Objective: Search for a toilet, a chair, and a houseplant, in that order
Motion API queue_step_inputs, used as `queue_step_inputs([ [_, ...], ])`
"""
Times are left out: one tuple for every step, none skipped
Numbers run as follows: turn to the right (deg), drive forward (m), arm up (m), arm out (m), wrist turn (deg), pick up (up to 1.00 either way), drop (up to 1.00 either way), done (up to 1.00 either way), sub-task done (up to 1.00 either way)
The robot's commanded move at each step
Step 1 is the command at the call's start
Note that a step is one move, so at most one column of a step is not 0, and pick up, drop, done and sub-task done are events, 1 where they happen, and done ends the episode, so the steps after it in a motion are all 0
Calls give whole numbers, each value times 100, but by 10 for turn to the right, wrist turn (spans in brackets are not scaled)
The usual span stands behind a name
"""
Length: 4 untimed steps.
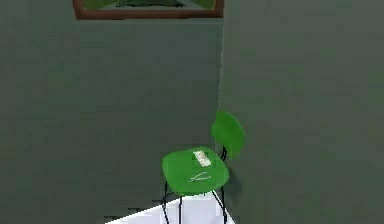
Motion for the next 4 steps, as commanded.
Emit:
queue_step_inputs([
  [0,0,0,0,0,0,0,0,100],
  [-450,0,0,0,0,0,0,0,0],
  [-360,0,0,0,0,0,0,0,0],
  [0,100,0,0,0,0,0,0,0],
])
